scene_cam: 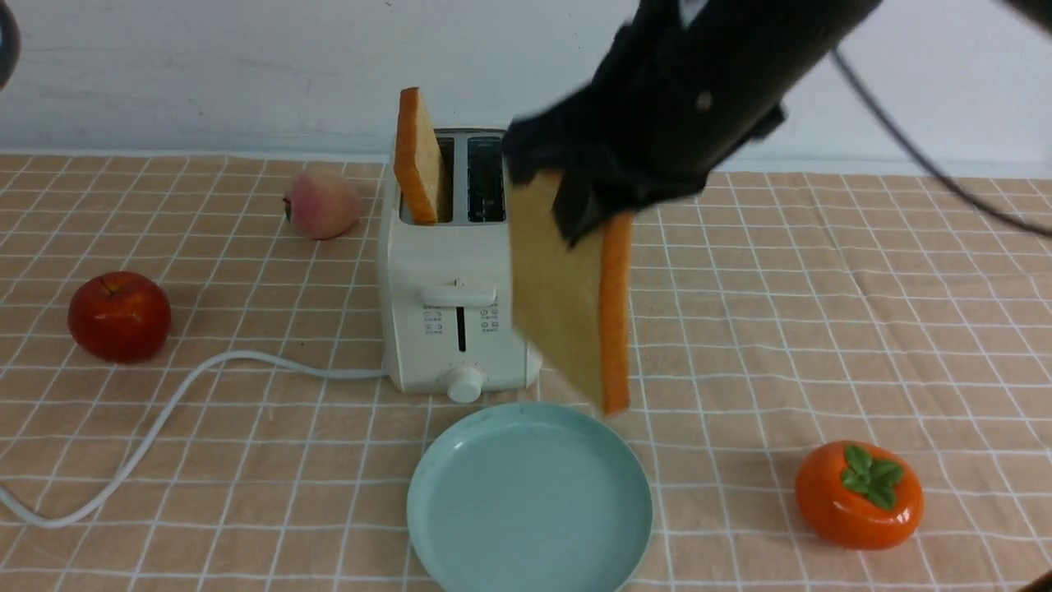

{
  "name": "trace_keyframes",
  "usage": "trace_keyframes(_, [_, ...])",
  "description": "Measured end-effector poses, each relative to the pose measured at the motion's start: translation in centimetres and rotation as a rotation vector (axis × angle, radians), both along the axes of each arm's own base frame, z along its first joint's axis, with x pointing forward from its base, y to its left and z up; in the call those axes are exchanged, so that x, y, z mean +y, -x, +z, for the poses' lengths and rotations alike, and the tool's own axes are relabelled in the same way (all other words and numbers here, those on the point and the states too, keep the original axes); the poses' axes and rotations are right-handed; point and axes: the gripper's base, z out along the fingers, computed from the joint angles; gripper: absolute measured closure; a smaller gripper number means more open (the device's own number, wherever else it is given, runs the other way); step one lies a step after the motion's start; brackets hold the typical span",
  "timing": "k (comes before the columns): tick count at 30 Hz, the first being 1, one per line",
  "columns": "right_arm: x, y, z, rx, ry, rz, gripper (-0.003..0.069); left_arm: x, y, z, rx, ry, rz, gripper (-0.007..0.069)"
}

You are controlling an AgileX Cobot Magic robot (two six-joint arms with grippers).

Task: Take toasted bread from bread machine on light coffee tablecloth place on plate.
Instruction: 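Place the held slice of bread on top of the slice on the plate with the right gripper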

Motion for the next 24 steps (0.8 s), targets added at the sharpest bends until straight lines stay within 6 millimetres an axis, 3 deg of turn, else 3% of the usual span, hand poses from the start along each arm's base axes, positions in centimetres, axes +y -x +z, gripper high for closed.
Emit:
trace_keyframes(1, [0.1,0.1,-0.3,0.012,-0.004,0.004,0.0543,0.0,0.0,0.0,0.0,0.002,-0.001,0.0386])
trace_keyframes(2, [0.6,0.4,-3.1,0.098,-0.032,0.022,0.0543,0.0,0.0,-0.1,0.007,0.004,0.0,0.0386])
trace_keyframes(4, [1.0,0.7,-6.4,0.166,-0.062,0.012,0.0543,0.0,0.1,-0.1,0.015,0.006,0.001,0.0386])
trace_keyframes(8, [0.6,0.5,-11.4,0.177,-0.14,-0.097,0.0543,-0.1,0.1,-0.1,0.018,0.009,0.0,0.0386])
trace_keyframes(10, [0.1,0.2,-12.9,0.159,-0.162,-0.153,0.0543,-0.1,0.1,-0.1,0.018,0.01,-0.001,0.0386])
trace_keyframes(15, [-0.9,-0.1,-14.9,0.132,-0.177,-0.225,0.0543,-0.1,0.1,-0.2,0.019,0.021,-0.004,0.0386])
trace_keyframes(20, [-1.0,-0.4,-15.2,0.097,-0.17,-0.226,0.0512,-0.2,0.1,-0.2,0.02,0.03,-0.007,0.0386])
trace_keyframes(21, [-1.1,-0.6,-15.2,0.068,-0.157,-0.218,0.0452,-0.2,0.1,-0.2,0.02,0.033,-0.008,0.0386])
trace_keyframes(22, [-1.1,-0.7,-15.2,0.063,-0.154,-0.216,0.0444,-0.2,0.1,-0.2,0.02,0.033,-0.008,0.0386])
trace_keyframes(24, [-1.3,-0.9,-15.3,0.011,-0.103,-0.177,0.0303,-0.2,0.1,-0.2,0.02,0.031,-0.01,0.0383])
